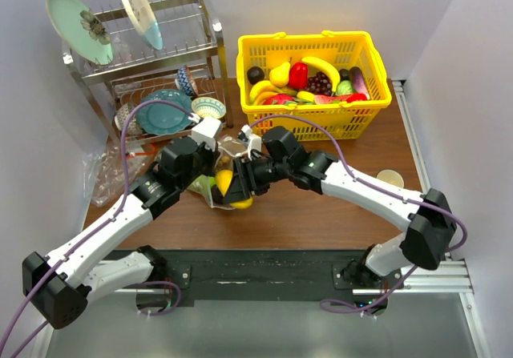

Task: Place the food in the zip-top bag and seal the zipper
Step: Place the fake fruit in the zipper food storage bag.

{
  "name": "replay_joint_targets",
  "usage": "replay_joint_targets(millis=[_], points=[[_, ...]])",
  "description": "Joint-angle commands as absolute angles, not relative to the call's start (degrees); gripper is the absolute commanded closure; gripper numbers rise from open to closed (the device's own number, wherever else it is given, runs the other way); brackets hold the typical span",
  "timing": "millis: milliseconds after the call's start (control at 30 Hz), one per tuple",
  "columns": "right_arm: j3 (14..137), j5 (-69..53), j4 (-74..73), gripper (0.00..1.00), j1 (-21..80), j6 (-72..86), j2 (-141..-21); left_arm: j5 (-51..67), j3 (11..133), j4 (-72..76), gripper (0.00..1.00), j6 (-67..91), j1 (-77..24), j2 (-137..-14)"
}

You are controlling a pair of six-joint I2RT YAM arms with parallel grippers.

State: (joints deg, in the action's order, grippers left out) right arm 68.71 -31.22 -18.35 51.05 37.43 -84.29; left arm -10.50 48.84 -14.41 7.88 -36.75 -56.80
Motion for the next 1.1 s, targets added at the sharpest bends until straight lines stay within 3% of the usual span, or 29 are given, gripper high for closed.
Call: replay_joint_targets(millis=[0,500,667,767,900,1067], points=[[71.4,-27.4,-12.7,0.46,51.2,42.1,-88.2,-8.5,49.2,-12.1,1.0,8.5,-36.3,-56.3],[71.3,-11.4,-0.9,0.4,51.2,52.6,-92.2,-6.7,49.4,-12.2,1.0,9.1,-36.3,-55.3],[73.7,-8.3,-2.8,0.11,51.0,52.2,-93.9,-6.5,49.4,-12.4,1.0,9.5,-36.3,-55.5],[74.5,-8.1,-3.6,0.04,51.0,51.8,-94.1,-6.7,49.7,-12.7,1.0,9.7,-36.3,-55.7],[74.4,-8.1,-5.1,0.04,51.0,50.5,-92.9,-7.9,50.2,-13.1,1.0,10.3,-36.0,-56.3],[72.3,-5.9,-8.7,0.14,51.0,48.1,-88.8,-9.0,51.4,-14.2,1.0,10.5,-35.5,-57.8]])
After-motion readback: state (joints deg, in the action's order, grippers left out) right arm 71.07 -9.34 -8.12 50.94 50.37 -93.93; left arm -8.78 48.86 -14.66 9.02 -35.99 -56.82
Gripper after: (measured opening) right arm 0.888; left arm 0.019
